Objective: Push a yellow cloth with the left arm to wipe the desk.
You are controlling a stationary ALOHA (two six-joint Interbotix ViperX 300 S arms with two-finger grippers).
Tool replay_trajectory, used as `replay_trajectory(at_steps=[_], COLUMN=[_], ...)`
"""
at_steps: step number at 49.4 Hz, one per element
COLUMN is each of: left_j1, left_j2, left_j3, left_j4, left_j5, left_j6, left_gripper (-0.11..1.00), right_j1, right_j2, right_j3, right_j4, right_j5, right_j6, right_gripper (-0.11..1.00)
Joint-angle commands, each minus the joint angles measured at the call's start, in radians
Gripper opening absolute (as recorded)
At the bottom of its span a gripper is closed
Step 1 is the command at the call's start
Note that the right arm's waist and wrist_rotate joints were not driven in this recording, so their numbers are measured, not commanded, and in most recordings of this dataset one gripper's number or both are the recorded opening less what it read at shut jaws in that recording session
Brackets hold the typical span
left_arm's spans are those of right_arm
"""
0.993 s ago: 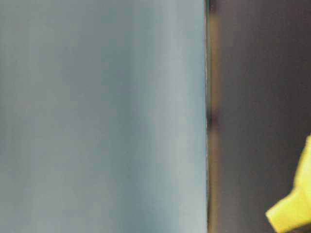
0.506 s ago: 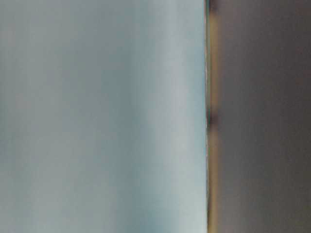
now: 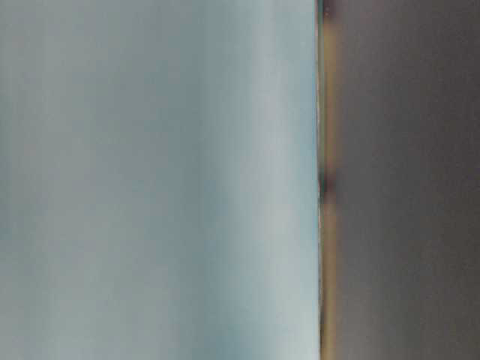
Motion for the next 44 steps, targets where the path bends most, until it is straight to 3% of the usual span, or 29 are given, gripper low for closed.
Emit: replay_trajectory(at_steps=[1,9,21,44], left_j1=[0.026,0.031,0.032,0.034], left_j2=[-0.067,-0.176,-0.310,-0.339], left_j3=[-0.006,0.008,0.015,0.017], left_j4=[0.002,0.002,0.003,0.003], left_j5=[-0.005,0.031,0.196,0.232], left_j6=[0.025,0.069,0.067,0.071], left_gripper=[0.81,0.81,0.81,0.81], right_j1=[0.000,-0.002,0.000,0.000], right_j2=[0.005,0.003,-0.003,-0.008], right_j3=[-0.006,-0.006,-0.002,0.017], right_j4=[0.002,0.002,0.002,0.002], right_j5=[-0.009,-0.005,-0.005,-0.003], right_j6=[0.000,-0.002,0.000,-0.002], right_gripper=[0.00,0.00,0.00,0.00])
